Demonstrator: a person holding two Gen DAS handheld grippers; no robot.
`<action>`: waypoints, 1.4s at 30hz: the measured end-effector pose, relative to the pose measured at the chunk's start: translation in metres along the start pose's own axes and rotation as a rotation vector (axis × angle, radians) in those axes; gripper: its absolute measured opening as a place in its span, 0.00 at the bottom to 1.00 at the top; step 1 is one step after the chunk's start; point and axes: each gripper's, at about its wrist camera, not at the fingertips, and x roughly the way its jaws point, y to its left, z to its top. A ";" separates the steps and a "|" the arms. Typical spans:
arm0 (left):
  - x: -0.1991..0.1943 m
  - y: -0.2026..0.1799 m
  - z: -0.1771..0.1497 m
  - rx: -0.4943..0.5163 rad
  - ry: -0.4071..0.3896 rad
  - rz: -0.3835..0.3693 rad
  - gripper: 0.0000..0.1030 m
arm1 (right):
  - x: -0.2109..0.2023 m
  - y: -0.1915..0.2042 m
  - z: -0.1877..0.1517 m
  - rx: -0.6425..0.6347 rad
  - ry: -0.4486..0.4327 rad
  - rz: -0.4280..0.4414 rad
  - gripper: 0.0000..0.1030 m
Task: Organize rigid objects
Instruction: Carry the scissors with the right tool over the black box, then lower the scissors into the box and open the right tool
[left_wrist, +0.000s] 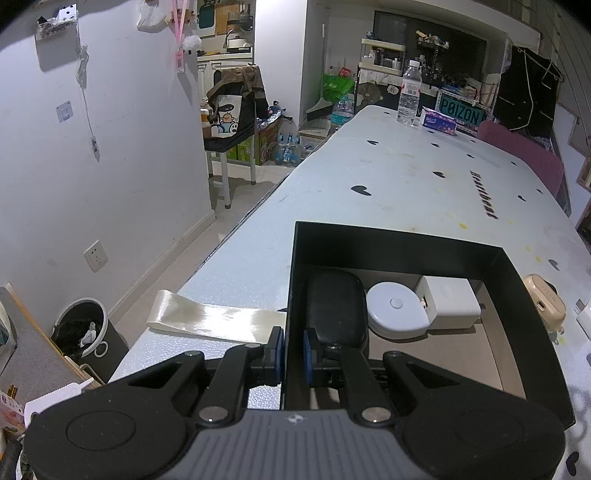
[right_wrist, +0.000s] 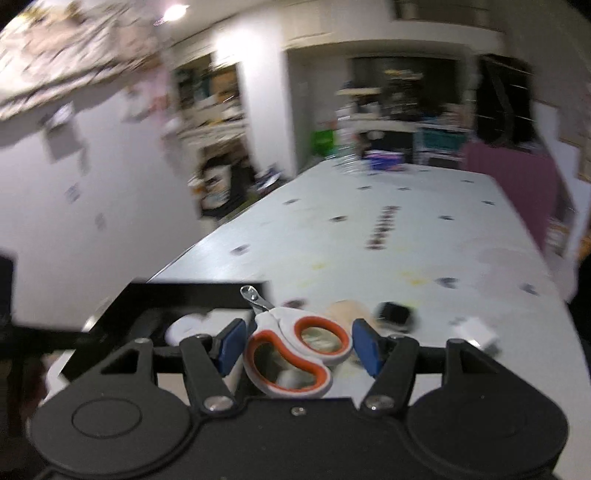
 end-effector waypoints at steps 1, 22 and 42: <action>0.000 0.000 0.000 0.000 0.000 -0.001 0.11 | 0.006 0.008 0.001 -0.034 0.016 0.012 0.62; -0.001 -0.003 0.001 -0.006 0.002 -0.009 0.11 | 0.071 0.078 0.013 -0.257 0.075 0.256 0.61; -0.001 -0.002 0.001 -0.005 0.002 -0.008 0.11 | 0.082 0.073 0.006 -0.279 0.380 0.253 0.41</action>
